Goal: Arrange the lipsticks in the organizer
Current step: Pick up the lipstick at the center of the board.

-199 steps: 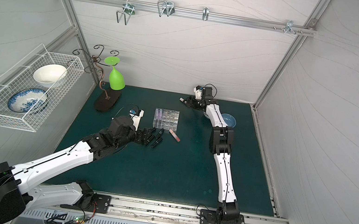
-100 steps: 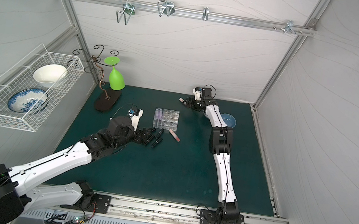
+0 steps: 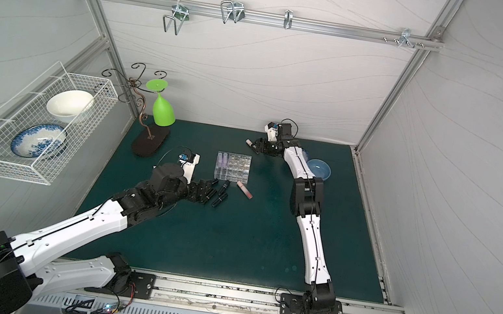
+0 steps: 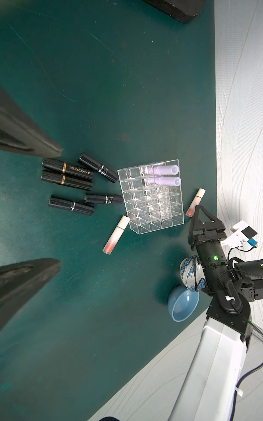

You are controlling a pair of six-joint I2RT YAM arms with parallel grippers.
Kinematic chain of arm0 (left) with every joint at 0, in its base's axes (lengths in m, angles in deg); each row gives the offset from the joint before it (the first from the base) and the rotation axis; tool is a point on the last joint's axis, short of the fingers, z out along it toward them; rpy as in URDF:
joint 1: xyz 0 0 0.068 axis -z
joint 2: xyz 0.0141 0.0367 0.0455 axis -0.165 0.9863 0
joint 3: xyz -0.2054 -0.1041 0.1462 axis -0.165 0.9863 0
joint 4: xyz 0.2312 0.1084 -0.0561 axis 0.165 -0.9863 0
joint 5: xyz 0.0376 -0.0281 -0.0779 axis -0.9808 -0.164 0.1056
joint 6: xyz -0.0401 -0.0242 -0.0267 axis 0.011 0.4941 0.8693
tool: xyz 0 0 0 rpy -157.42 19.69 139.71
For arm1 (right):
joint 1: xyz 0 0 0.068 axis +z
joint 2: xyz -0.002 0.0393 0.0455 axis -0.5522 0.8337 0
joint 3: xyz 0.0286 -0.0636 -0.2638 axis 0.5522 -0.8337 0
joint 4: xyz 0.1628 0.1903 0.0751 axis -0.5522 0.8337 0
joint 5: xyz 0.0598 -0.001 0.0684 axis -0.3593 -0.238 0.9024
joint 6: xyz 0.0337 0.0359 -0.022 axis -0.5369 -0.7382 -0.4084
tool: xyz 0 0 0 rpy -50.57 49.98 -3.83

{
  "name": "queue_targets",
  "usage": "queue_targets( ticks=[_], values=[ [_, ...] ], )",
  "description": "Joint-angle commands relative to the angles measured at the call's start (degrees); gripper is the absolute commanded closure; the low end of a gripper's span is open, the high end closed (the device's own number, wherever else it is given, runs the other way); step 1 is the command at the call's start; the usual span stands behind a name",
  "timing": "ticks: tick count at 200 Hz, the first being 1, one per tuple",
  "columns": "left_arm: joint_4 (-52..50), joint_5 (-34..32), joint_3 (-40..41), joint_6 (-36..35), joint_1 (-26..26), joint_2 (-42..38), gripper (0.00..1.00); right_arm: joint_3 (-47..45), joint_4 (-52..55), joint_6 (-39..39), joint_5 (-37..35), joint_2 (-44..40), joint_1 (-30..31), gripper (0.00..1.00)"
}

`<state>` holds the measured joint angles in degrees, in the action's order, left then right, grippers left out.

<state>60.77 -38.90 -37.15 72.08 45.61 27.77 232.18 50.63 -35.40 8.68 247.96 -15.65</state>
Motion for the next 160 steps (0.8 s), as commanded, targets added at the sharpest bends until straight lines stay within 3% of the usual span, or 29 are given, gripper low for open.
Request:
queue_targets(
  ticks=[1,118,160],
  values=[
    [2.10,-0.59,-0.28,0.30,-0.26,-1.17,0.25,0.62,3.86,2.72,-5.11,-1.83,1.06,0.26],
    [1.14,-2.10,-0.99,-0.14,-0.33,-1.79,0.26,2.70,8.99,11.01,-14.18,-1.46,5.94,0.33],
    [0.61,-2.73,-0.74,-0.40,-0.35,-3.45,0.26,2.70,10.62,13.15,-16.57,-1.57,7.00,0.47]
  ],
)
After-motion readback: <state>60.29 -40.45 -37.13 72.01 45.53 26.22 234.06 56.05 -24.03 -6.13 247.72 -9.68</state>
